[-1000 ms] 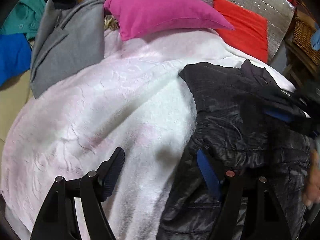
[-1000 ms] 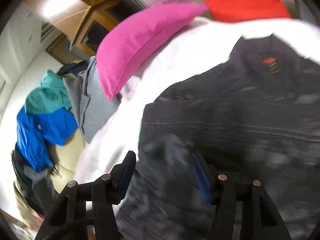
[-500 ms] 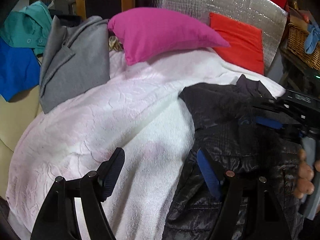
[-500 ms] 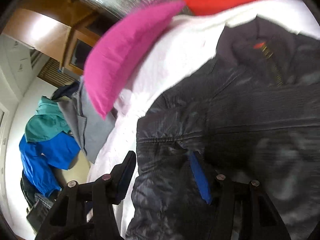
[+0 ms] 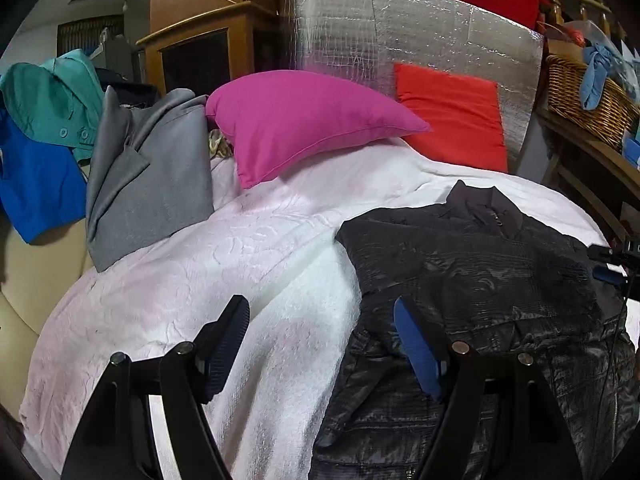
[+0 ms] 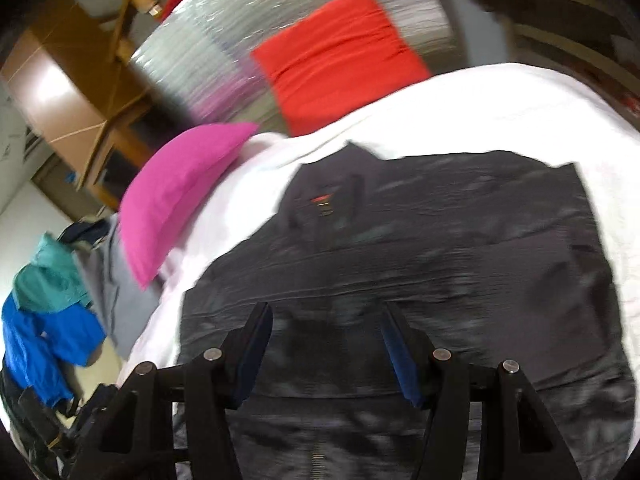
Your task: Fold large clothes
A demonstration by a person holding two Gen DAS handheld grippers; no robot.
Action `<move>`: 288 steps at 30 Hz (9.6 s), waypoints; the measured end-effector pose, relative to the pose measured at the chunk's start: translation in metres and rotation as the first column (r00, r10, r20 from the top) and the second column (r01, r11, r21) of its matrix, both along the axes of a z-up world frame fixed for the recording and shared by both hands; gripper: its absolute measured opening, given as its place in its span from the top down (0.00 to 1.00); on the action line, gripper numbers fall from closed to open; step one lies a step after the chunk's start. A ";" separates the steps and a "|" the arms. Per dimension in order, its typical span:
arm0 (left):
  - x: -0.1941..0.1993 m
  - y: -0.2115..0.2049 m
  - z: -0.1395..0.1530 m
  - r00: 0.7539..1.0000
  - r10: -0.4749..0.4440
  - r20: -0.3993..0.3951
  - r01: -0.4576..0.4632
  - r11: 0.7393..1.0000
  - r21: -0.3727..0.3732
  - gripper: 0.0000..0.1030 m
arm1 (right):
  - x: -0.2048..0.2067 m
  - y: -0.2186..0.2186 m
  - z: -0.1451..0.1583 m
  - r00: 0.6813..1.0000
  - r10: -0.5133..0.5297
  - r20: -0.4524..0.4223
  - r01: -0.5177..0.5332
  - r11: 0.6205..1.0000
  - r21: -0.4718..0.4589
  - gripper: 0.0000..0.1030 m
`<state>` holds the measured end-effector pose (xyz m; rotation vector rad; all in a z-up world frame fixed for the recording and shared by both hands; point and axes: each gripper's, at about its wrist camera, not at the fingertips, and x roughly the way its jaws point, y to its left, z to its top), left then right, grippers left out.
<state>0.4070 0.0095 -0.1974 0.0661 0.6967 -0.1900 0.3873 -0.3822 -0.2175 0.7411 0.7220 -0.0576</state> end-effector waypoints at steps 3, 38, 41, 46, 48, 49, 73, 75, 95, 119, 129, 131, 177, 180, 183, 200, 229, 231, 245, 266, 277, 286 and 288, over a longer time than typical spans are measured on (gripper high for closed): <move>0.001 -0.002 0.000 1.000 0.001 0.003 -0.001 1.000 -0.002 0.27 | 0.005 -0.009 -0.024 0.997 -0.023 -0.075 0.022 1.000 -0.002 0.41; -0.021 -0.015 0.005 0.997 -0.030 0.068 0.027 0.999 0.046 0.27 | -0.115 -0.048 -0.012 0.995 -0.076 -0.064 0.070 0.993 -0.090 0.30; -0.026 -0.020 -0.001 0.997 -0.049 0.053 0.045 0.997 0.069 0.26 | -0.134 -0.053 -0.016 0.995 -0.080 -0.065 0.075 0.994 -0.080 0.30; -0.032 -0.029 -0.019 0.996 -0.082 -0.019 0.084 0.991 0.106 0.26 | -0.167 -0.070 -0.028 0.991 -0.113 -0.070 0.110 0.993 -0.038 0.30; -0.035 -0.032 -0.024 0.995 -0.096 -0.038 0.100 0.989 0.110 0.26 | -0.174 -0.080 -0.031 0.989 -0.129 -0.068 0.128 0.992 -0.020 0.29; -0.035 -0.033 -0.025 0.994 -0.101 -0.045 0.105 0.989 0.107 0.26 | -0.176 -0.086 -0.033 0.988 -0.136 -0.070 0.136 0.991 0.003 0.29; 0.077 -0.022 -0.077 0.950 -0.080 -0.302 0.006 0.971 -0.237 0.24 | -0.045 -0.135 -0.097 0.997 -0.065 -0.048 0.075 0.969 0.236 0.21; 0.083 -0.028 -0.084 0.938 -0.111 -0.328 0.023 0.965 -0.262 0.24 | -0.045 -0.133 -0.096 0.999 -0.046 -0.023 0.050 0.968 0.246 0.20; 0.068 -0.065 -0.052 0.971 -0.147 -0.188 0.099 0.964 -0.246 0.68 | -0.063 -0.092 -0.037 0.992 -0.056 0.114 0.055 0.998 0.011 0.61; 0.071 -0.060 -0.084 0.952 -0.111 -0.285 0.043 0.971 -0.236 0.58 | -0.060 -0.087 -0.050 0.999 0.003 0.032 -0.004 0.999 0.034 0.54; 0.067 -0.067 -0.089 0.943 -0.115 -0.314 0.085 0.990 -0.108 0.36 | -0.050 -0.087 -0.066 0.995 0.007 -0.097 -0.006 1.000 0.008 0.36; 0.063 -0.067 -0.083 0.948 -0.108 -0.299 0.087 0.993 -0.080 0.36 | -0.056 -0.091 -0.058 0.993 -0.026 -0.111 0.024 1.000 -0.014 0.34; 0.035 -0.122 -0.080 0.966 -0.174 -0.190 0.212 0.955 0.208 0.25 | -0.006 -0.020 -0.051 0.968 0.251 0.002 -0.249 0.958 0.143 0.61; 0.036 -0.117 -0.073 0.968 -0.163 -0.191 0.194 0.968 0.159 0.25 | -0.029 -0.049 -0.036 0.984 0.167 0.069 -0.176 0.972 0.157 0.37; 0.047 -0.099 -0.062 0.981 -0.108 -0.160 0.126 0.986 0.107 0.25 | -0.061 -0.097 -0.029 0.992 -0.040 0.123 0.019 0.986 0.167 0.27; 0.043 -0.101 -0.057 0.991 -0.067 -0.117 0.085 0.985 0.150 0.25 | -0.059 -0.092 -0.027 0.993 -0.049 0.107 0.057 0.995 -0.077 0.71; 0.048 -0.114 -0.074 0.983 -0.094 -0.159 0.123 0.976 0.180 0.24 | -0.058 -0.133 -0.056 0.984 -0.163 0.071 0.156 0.983 0.095 0.27; 0.048 -0.116 -0.074 0.983 -0.097 -0.155 0.126 0.974 0.189 0.24 | -0.052 -0.133 -0.062 0.987 -0.153 0.052 0.147 0.984 0.099 0.27; 0.046 -0.117 -0.074 0.985 -0.106 -0.139 0.134 0.968 0.210 0.24 | -0.042 -0.101 -0.041 0.987 -0.128 0.098 0.138 0.984 -0.109 0.65; 0.042 -0.099 -0.058 0.986 -0.112 -0.126 0.130 0.981 0.146 0.24 | -0.055 -0.125 -0.059 0.992 -0.127 0.010 0.126 0.989 0.083 0.31; 0.073 -0.046 -0.065 0.966 -0.055 -0.254 0.038 0.997 -0.072 0.23 | -0.056 -0.126 -0.065 0.997 -0.077 0.027 0.071 0.981 0.183 0.31; 0.079 -0.066 -0.094 0.929 -0.109 -0.353 0.066 0.989 -0.131 0.23 | -0.038 -0.095 -0.071 0.999 -0.007 -0.050 0.005 0.999 -0.044 0.35; 0.076 -0.071 -0.093 0.934 -0.099 -0.345 0.068 0.992 -0.103 0.23 | -0.040 -0.095 -0.071 0.999 -0.005 -0.053 0.002 0.998 -0.056 0.35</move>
